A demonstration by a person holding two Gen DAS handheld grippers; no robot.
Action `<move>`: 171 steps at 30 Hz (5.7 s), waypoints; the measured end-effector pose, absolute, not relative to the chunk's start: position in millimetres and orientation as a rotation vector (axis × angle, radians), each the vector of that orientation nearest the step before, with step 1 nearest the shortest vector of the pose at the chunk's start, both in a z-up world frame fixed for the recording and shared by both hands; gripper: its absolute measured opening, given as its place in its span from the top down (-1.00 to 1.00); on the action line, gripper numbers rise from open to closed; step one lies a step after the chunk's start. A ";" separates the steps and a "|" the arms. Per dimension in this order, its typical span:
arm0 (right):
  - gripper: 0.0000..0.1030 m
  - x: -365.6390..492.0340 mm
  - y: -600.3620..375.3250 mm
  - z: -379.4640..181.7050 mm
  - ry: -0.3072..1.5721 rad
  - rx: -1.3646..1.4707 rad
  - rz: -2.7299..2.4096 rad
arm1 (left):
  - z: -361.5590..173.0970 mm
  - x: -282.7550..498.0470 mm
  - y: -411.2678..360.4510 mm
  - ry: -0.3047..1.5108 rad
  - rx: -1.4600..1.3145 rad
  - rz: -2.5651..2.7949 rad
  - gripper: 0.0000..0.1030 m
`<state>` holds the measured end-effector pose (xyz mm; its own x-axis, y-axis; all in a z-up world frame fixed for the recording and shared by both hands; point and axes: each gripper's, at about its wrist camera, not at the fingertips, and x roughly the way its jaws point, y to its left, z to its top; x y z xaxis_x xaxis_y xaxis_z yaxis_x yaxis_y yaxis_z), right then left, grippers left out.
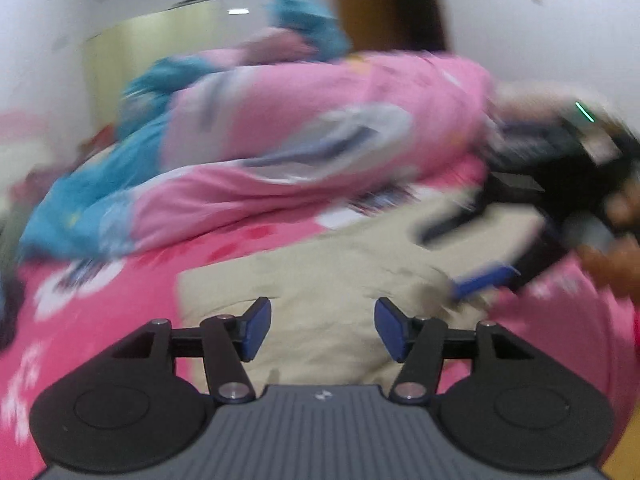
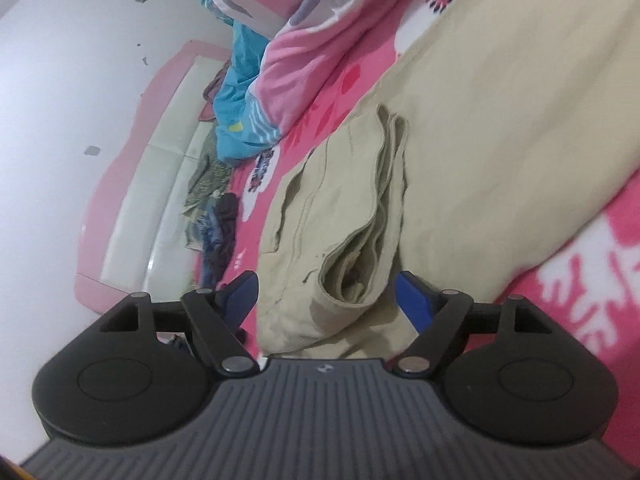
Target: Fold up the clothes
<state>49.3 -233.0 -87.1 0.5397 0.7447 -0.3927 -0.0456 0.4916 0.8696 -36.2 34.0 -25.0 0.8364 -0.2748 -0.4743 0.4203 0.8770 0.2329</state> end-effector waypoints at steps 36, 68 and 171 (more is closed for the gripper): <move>0.14 129.8 -173.9 -87.4 1.022 1.004 0.622 | -26.9 -9.1 26.1 0.440 0.139 -0.397 0.48; 0.80 115.2 -411.2 -30.3 0.717 0.372 0.263 | -31.5 63.5 1.9 0.739 -0.207 -0.465 0.04; 0.72 47.8 -302.8 -86.3 0.514 0.967 0.136 | -94.0 226.0 34.3 0.847 -1.028 -0.556 0.85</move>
